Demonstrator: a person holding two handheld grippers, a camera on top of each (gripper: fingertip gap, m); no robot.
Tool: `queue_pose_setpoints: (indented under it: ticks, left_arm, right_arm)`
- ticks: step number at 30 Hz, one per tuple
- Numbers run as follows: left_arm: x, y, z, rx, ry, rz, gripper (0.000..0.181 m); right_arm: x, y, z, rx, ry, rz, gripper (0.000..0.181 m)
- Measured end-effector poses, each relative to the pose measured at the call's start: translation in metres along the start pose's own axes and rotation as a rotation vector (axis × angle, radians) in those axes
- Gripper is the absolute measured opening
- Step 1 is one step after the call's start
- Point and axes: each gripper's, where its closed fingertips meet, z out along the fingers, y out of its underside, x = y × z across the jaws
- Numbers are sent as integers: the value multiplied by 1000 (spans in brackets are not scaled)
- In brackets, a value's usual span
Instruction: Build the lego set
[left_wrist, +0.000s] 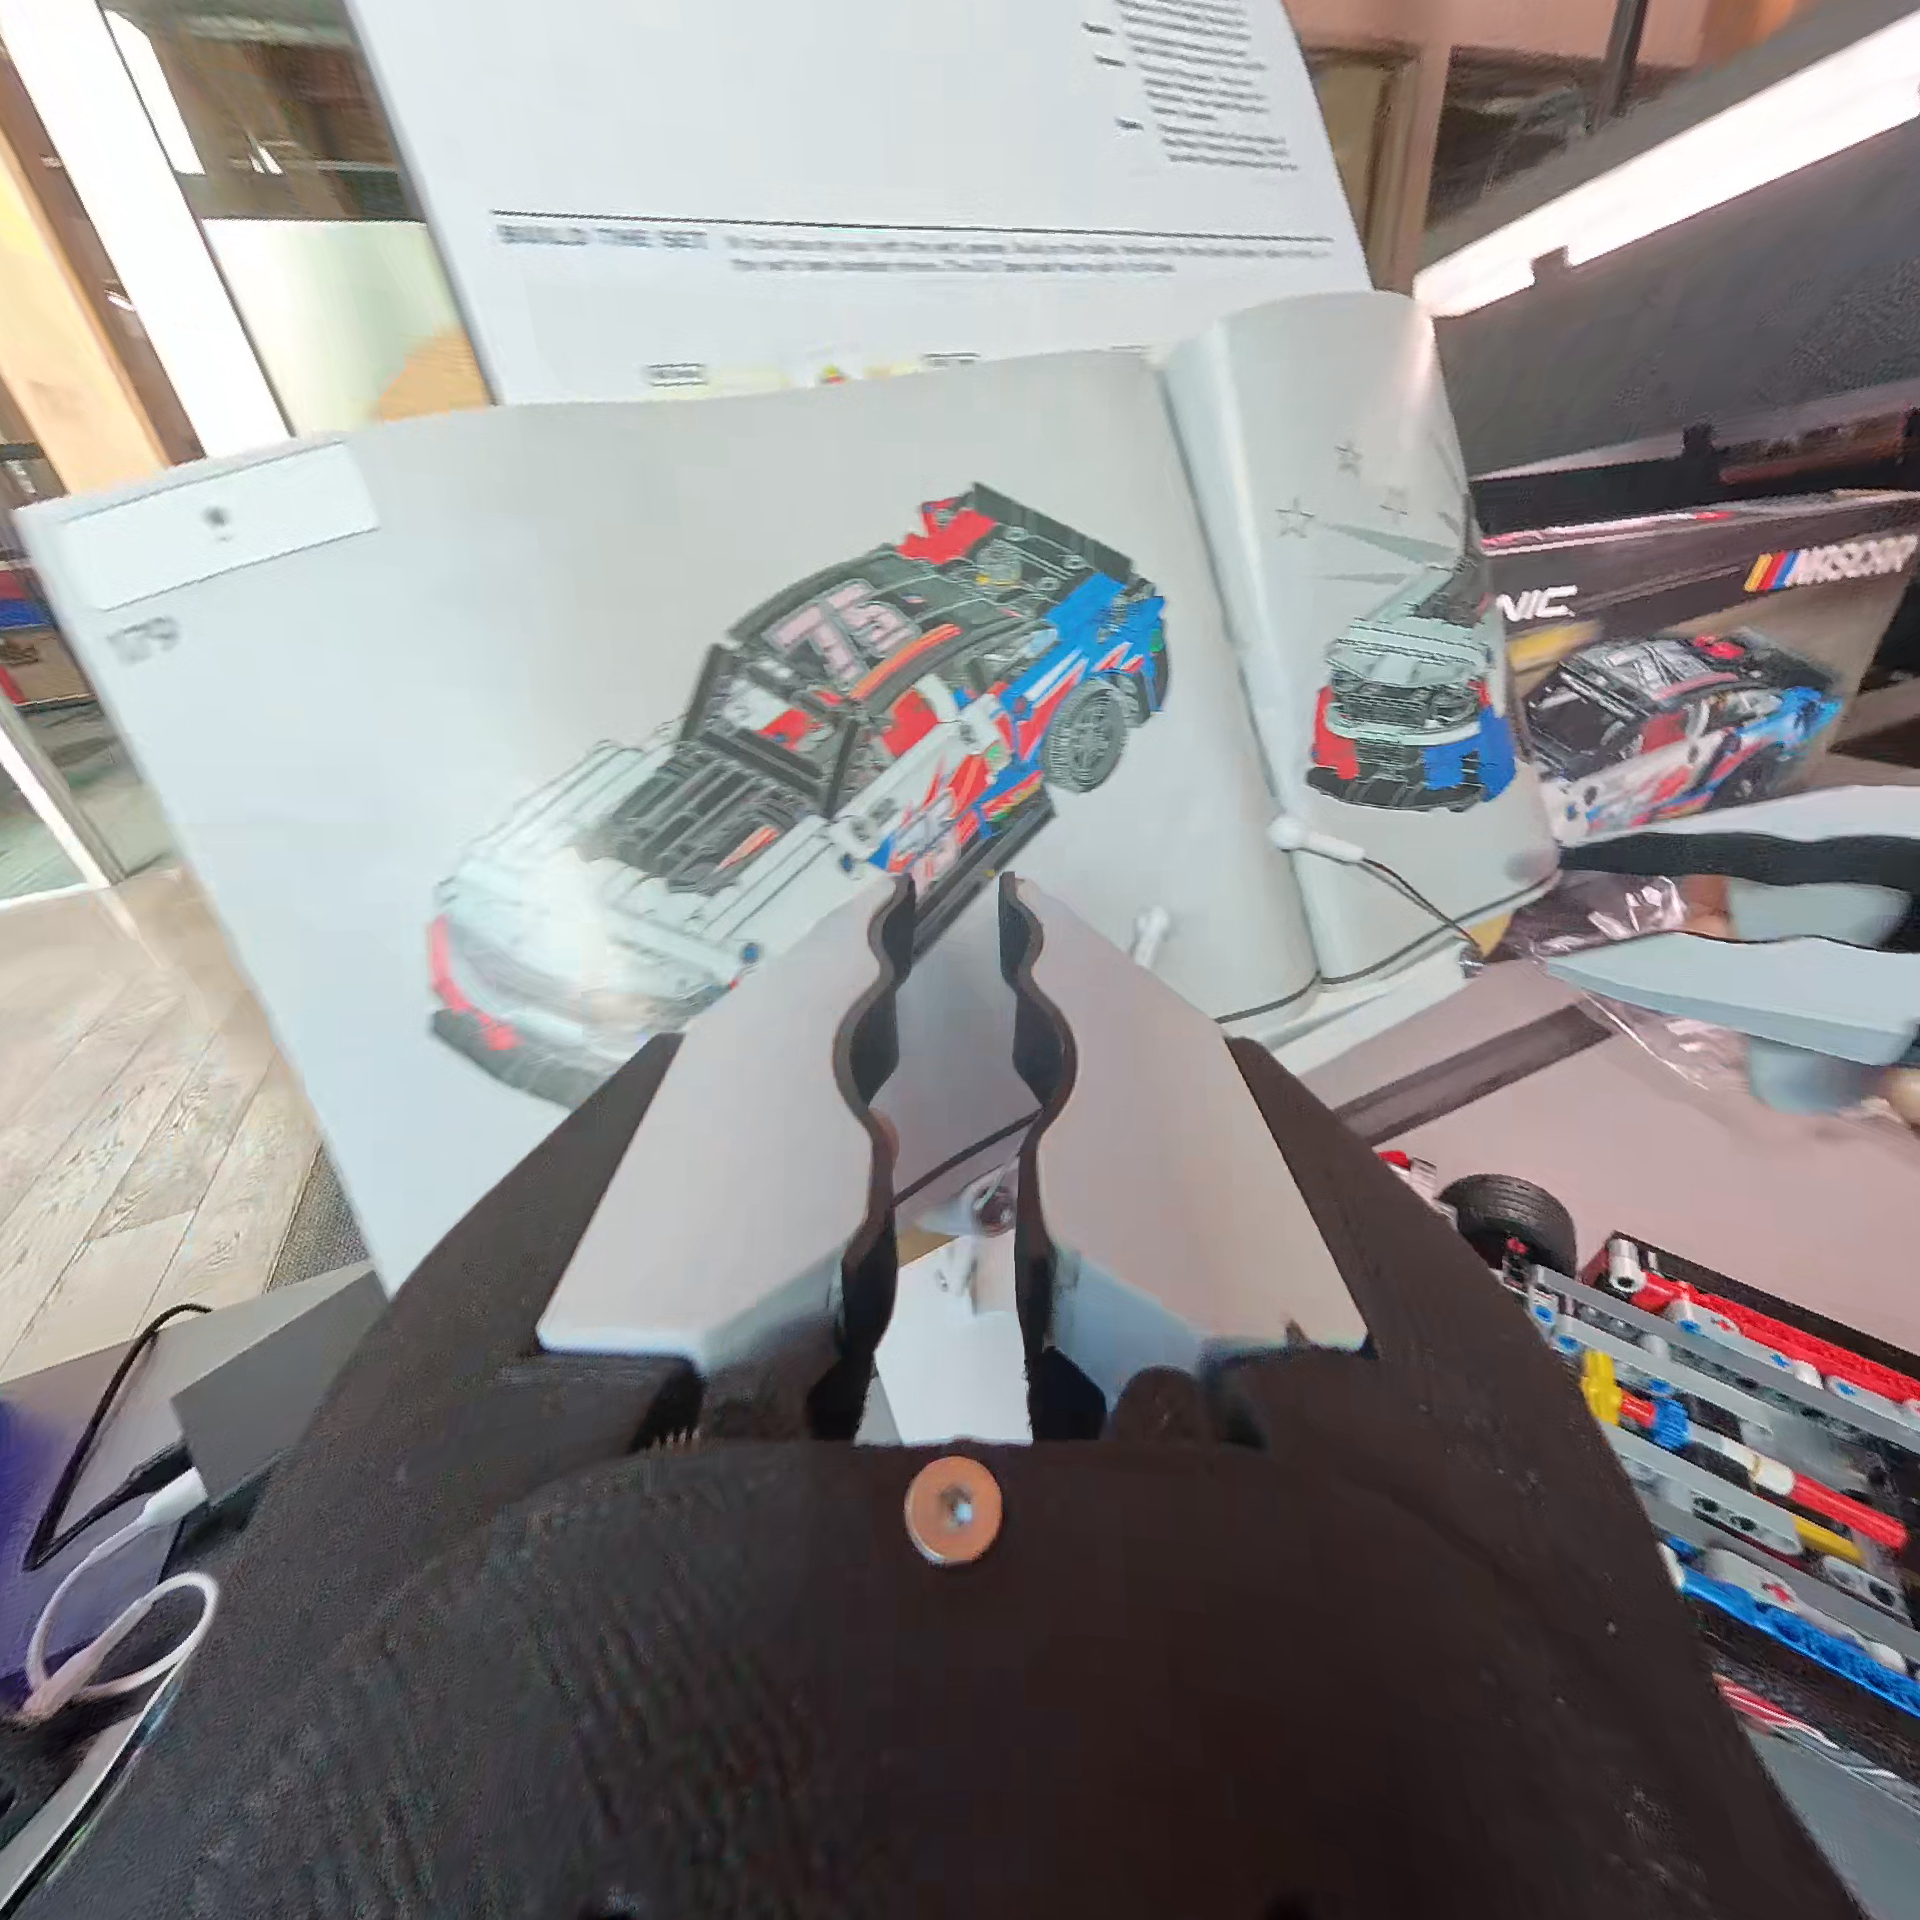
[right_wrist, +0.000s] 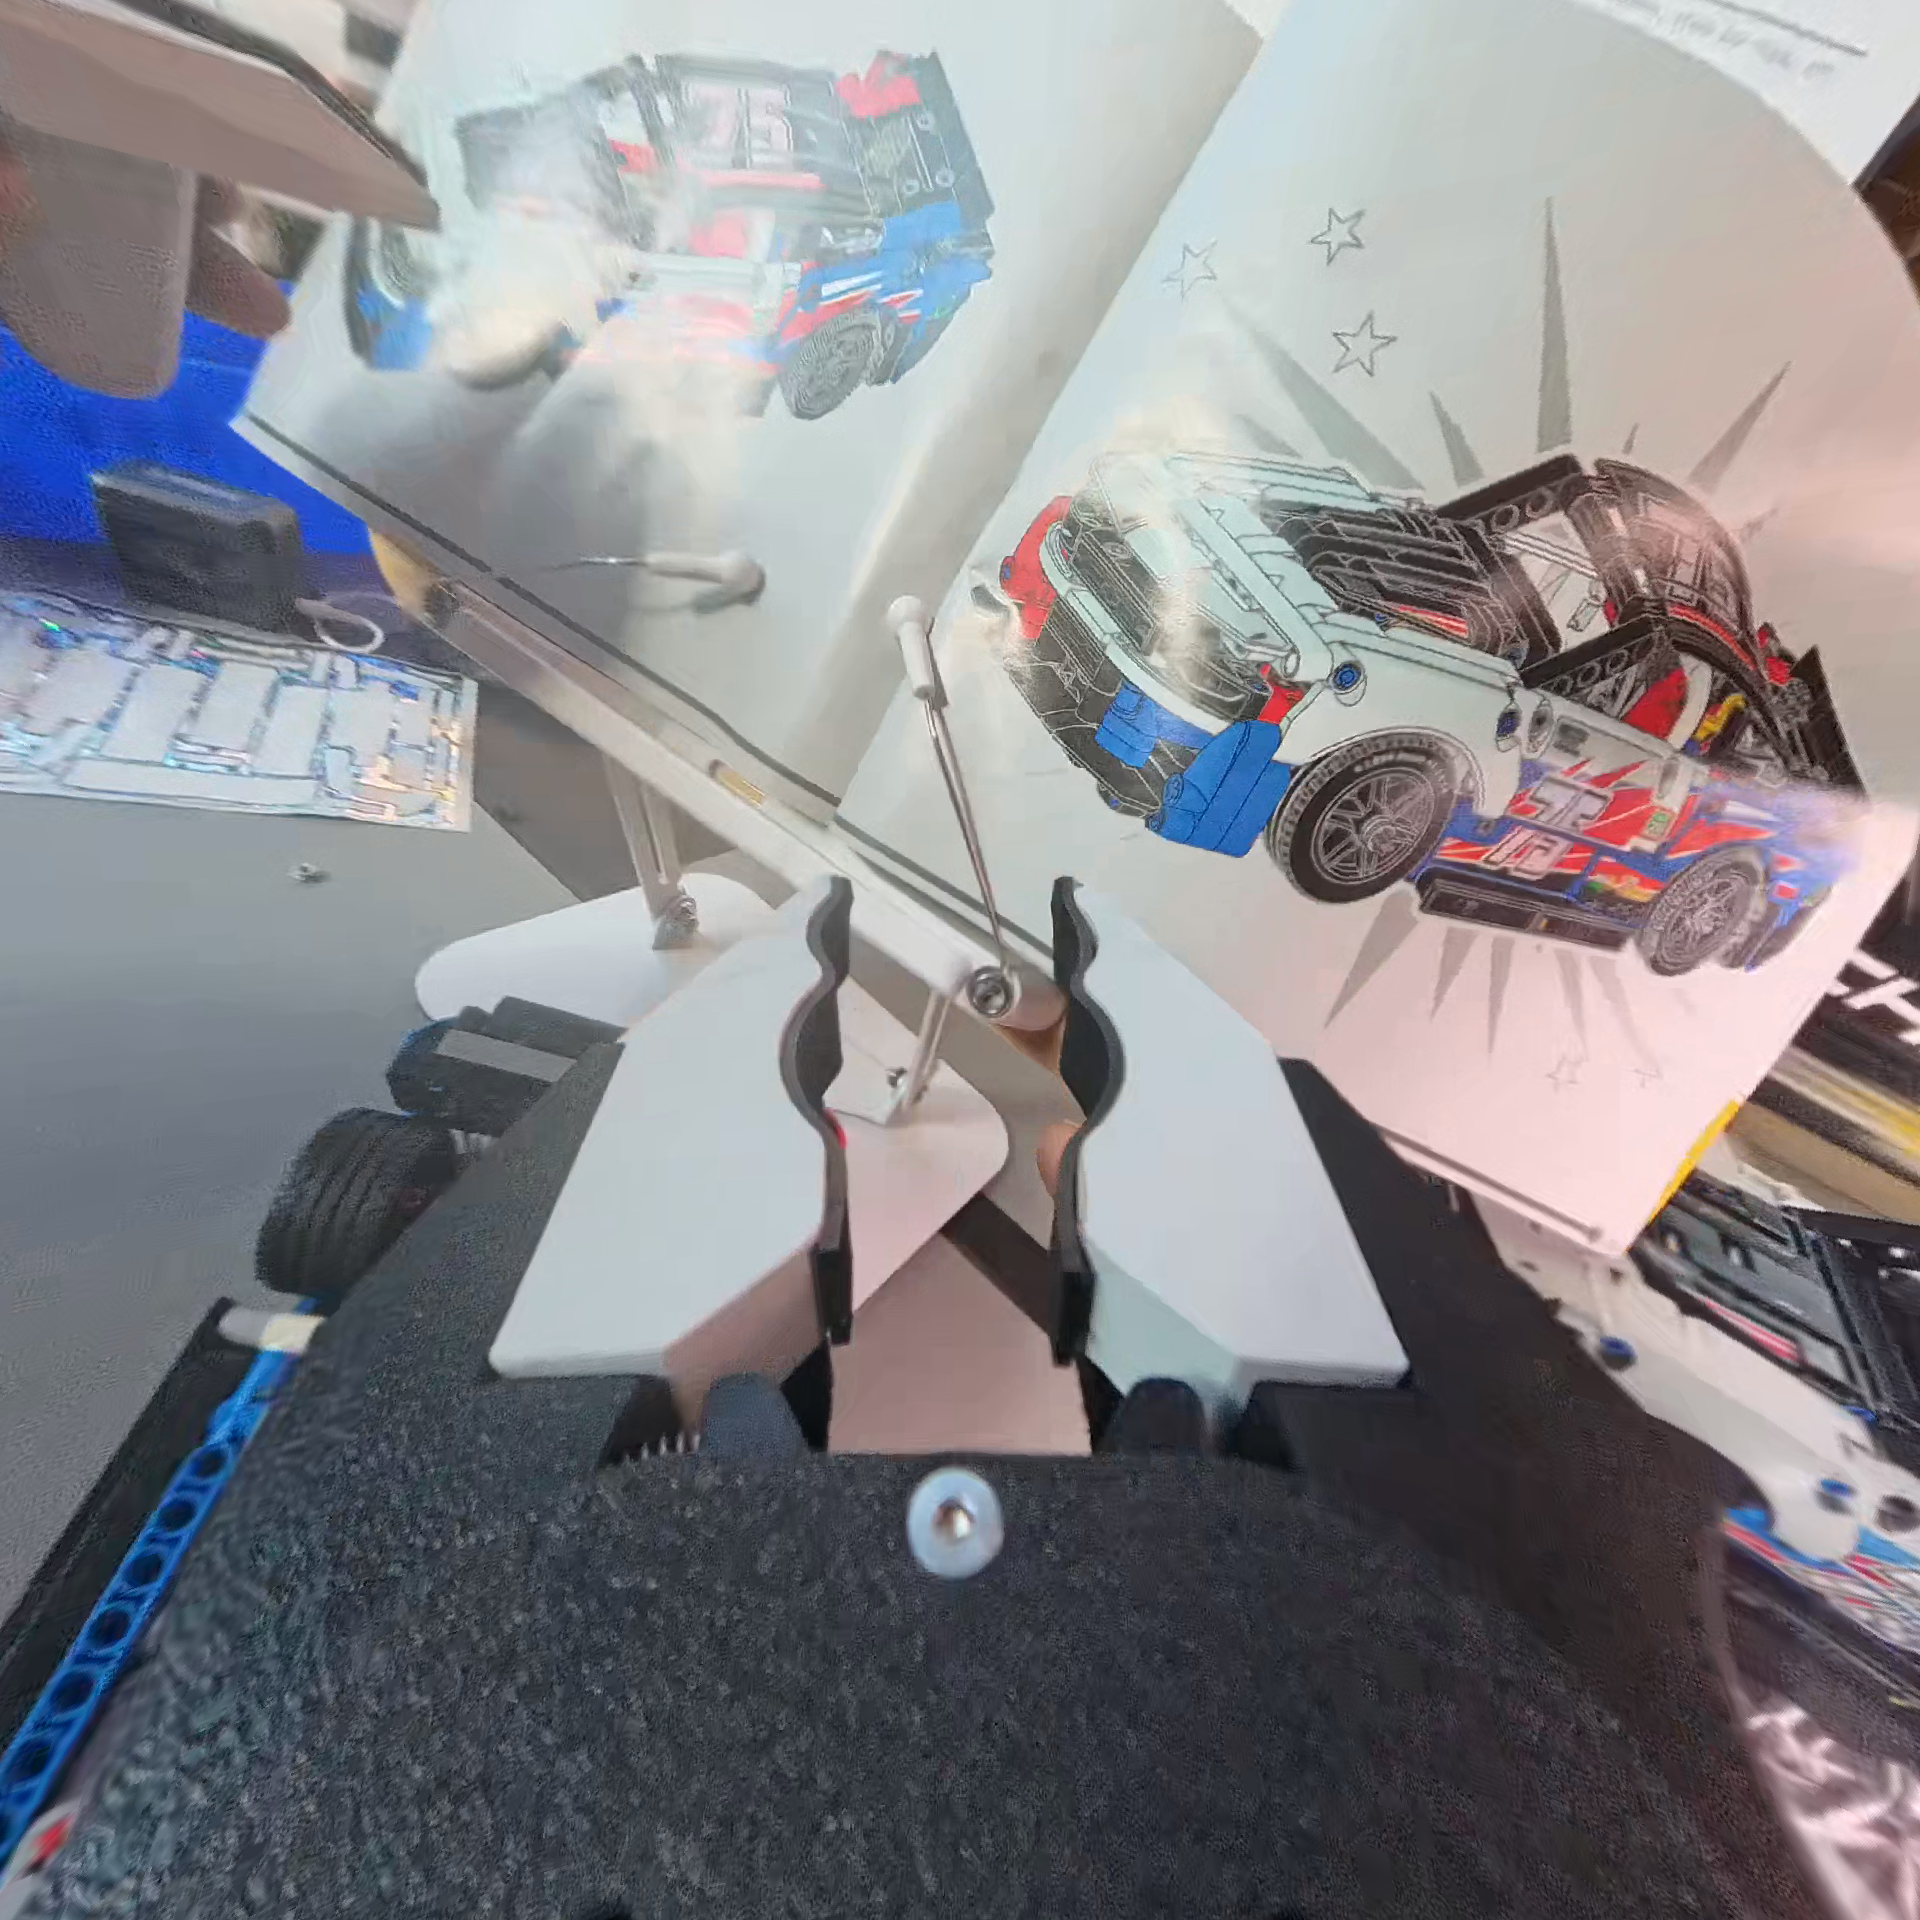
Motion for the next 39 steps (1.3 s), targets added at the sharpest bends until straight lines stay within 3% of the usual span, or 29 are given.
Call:
queue_pose_setpoints:
  ticks: [3,7,14,21,27,39]
  left_arm:
    - [-41,-7,-15,60,-70,-55,18]
    - [-90,-29,-19,124,-155,-69,11]
    - [-125,-58,12,102,-162,-46,0]
    - [-136,-55,29,68,-217,-55,0]
    - [-131,-45,29,41,-222,-44,0]
    - [-50,31,-3,-38,-139,-2,0]
  right_arm:
    - [-17,-10,-42,87,-113,197,42]
    - [-31,-6,-101,107,-216,401,40]
    - [-64,30,-175,86,-203,454,26]
    - [-63,61,-176,23,-111,403,42]
    - [-62,72,-177,17,-91,401,40]
    - [-55,73,-183,24,-78,468,30]
